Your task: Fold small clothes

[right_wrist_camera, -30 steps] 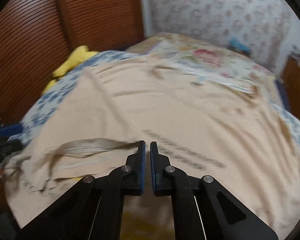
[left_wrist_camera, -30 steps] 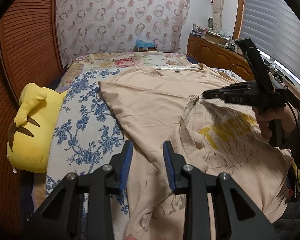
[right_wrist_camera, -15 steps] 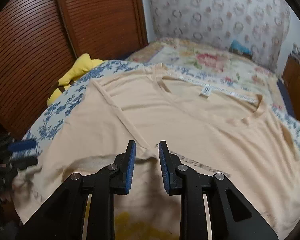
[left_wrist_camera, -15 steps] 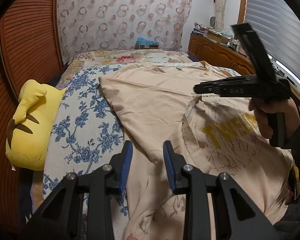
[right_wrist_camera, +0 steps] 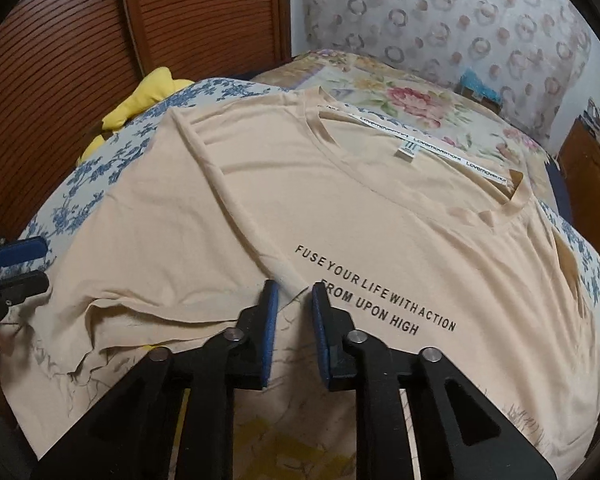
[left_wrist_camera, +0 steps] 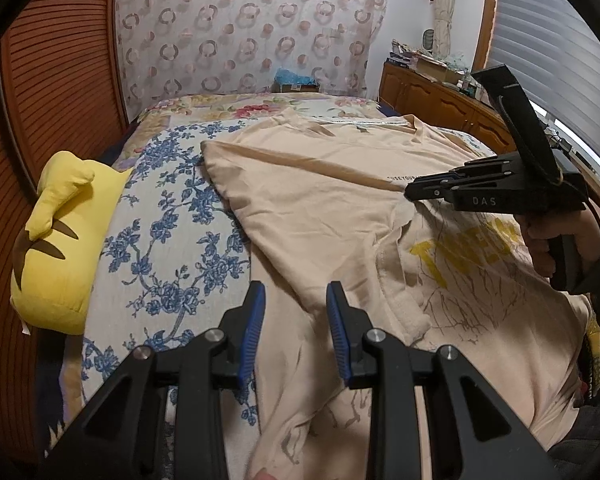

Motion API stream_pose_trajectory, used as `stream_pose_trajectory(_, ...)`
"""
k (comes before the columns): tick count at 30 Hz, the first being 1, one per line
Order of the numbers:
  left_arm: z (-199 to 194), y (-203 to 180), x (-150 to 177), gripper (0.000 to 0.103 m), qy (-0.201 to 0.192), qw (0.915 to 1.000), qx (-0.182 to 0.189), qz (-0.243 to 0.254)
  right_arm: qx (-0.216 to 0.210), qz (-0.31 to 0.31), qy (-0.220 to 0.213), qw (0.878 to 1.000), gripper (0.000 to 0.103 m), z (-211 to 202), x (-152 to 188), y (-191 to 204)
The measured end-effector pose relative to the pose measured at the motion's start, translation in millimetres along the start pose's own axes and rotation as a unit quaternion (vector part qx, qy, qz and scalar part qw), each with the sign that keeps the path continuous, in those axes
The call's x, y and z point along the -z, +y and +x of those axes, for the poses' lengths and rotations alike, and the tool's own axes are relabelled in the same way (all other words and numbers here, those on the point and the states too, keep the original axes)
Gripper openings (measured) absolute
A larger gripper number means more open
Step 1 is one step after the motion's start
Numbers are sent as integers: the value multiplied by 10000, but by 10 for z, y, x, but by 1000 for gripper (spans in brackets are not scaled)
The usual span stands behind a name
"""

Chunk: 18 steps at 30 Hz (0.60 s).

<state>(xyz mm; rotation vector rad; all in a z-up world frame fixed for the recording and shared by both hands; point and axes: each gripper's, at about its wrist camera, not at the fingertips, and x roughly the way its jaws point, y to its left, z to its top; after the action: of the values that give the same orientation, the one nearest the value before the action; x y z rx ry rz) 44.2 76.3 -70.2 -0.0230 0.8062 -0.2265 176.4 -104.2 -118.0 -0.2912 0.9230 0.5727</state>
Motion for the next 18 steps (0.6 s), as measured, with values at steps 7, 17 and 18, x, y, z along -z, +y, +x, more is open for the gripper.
stream_pose_trajectory(7,26,-41,-20,29,4,10000,-35,53,306,136,-326,9989,2,-55,-21,-102)
stream_pose_trajectory(17,-4,-110,-112,29,-90,10000,16,29,381,453,-842,9947,8,-542,37,-405)
stream_pose_trajectory(18,-8,-125,-123,29,-105,9999,33,37,412,446,-886,9942,12,-604,75,-428)
